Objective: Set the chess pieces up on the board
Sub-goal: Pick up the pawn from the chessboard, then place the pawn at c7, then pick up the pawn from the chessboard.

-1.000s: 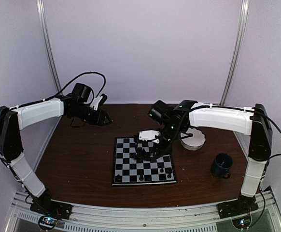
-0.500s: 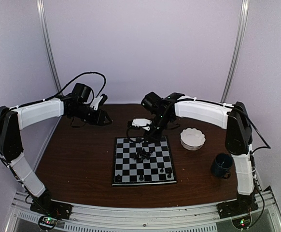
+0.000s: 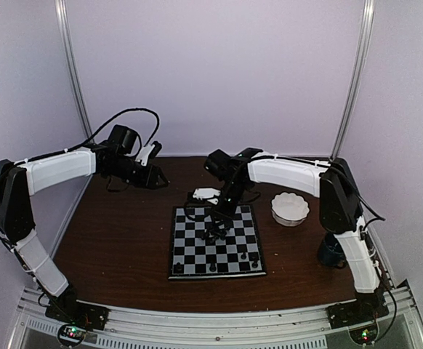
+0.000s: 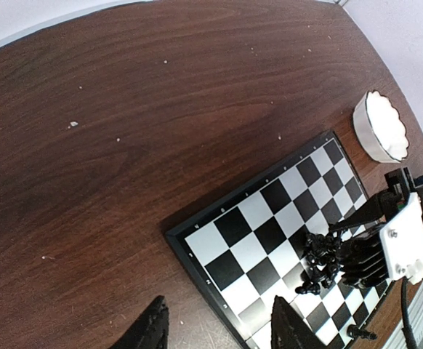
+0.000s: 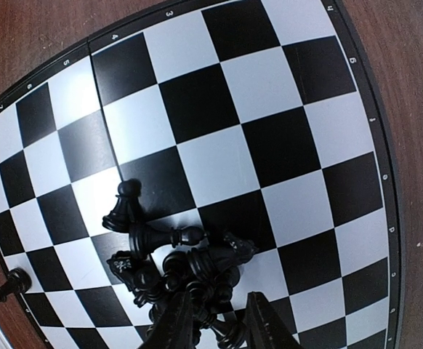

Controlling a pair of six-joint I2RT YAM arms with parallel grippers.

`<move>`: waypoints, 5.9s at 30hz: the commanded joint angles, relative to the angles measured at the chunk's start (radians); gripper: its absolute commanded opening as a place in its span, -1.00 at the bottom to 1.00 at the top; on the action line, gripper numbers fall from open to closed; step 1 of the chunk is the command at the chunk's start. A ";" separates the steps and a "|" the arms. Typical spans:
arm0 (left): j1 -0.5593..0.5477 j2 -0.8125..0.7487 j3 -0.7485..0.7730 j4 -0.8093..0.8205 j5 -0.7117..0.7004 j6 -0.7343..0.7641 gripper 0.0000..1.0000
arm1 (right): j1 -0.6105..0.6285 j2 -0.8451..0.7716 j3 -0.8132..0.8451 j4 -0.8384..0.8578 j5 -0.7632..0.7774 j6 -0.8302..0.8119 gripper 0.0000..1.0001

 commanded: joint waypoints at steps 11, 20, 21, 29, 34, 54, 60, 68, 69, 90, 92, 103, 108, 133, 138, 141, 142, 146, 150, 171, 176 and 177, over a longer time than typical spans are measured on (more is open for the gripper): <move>0.005 -0.030 0.025 0.011 -0.002 0.011 -0.03 | 0.001 0.056 0.045 -0.011 0.028 0.026 -0.57; 0.005 -0.031 0.025 0.011 -0.002 0.013 -0.03 | 0.000 0.029 0.062 -0.022 0.044 0.019 -0.90; 0.005 -0.030 0.025 0.011 -0.001 0.013 -0.03 | 0.000 0.018 0.064 -0.024 0.047 0.019 -0.91; 0.005 -0.027 0.025 0.011 0.001 0.013 -0.03 | 0.000 -0.113 0.019 -0.021 0.065 0.010 -0.91; 0.005 -0.022 0.025 0.011 0.000 0.013 -0.03 | 0.003 -0.232 -0.109 -0.009 0.021 -0.007 -0.90; 0.005 -0.024 0.025 0.010 0.007 0.011 -0.03 | 0.122 -0.341 -0.501 0.072 -0.008 -0.097 -0.86; 0.005 -0.030 0.025 0.010 0.002 0.013 -0.03 | 0.142 -0.289 -0.487 0.078 0.013 -0.097 -0.87; 0.005 -0.033 0.025 0.010 0.004 0.013 -0.03 | 0.142 -0.259 -0.467 0.084 0.036 -0.086 -0.83; 0.005 -0.033 0.025 0.011 0.004 0.013 -0.03 | 0.143 -0.256 -0.466 0.084 0.035 -0.086 -0.83; 0.005 -0.032 0.024 0.011 0.005 0.013 -0.02 | 0.153 -0.286 -0.481 0.066 0.028 -0.083 -0.73; 0.005 -0.032 0.025 0.011 0.007 0.013 -0.03 | 0.156 -0.287 -0.480 0.064 0.028 -0.084 -0.73; 0.005 -0.034 0.024 0.011 0.004 0.013 -0.03 | 0.158 -0.299 -0.487 0.077 0.092 -0.080 -0.70; 0.005 -0.030 0.024 0.010 0.004 0.013 -0.03 | 0.156 -0.298 -0.486 0.080 0.105 -0.079 -0.77; 0.005 -0.023 0.025 0.011 0.007 0.012 -0.03 | 0.157 -0.319 -0.503 0.065 0.068 -0.093 -0.80; 0.005 -0.024 0.025 0.011 0.009 0.013 -0.03 | 0.158 -0.317 -0.502 0.067 0.066 -0.093 -0.79; 0.005 -0.025 0.025 0.011 0.010 0.012 -0.03 | 0.160 -0.308 -0.494 0.066 0.063 -0.089 -0.78; 0.005 -0.026 0.025 0.011 0.011 0.013 -0.03 | 0.161 -0.306 -0.491 0.064 0.063 -0.089 -0.78; 0.005 -0.026 0.025 0.011 0.009 0.013 -0.03 | 0.164 -0.302 -0.485 0.062 0.063 -0.090 -0.76; 0.005 -0.024 0.025 0.010 0.011 0.013 -0.03 | 0.164 -0.311 -0.493 0.066 0.070 -0.090 -0.61; -0.298 0.081 0.174 -0.387 -0.336 -0.142 0.02 | -0.085 -0.699 -0.596 0.091 0.028 -0.043 -0.34; -0.386 0.130 0.166 -0.373 -0.367 -0.274 0.07 | -0.167 -0.773 -0.701 0.143 -0.030 -0.010 -0.31; -0.398 0.144 0.171 -0.374 -0.370 -0.288 0.07 | -0.173 -0.788 -0.729 0.167 -0.035 -0.004 -0.31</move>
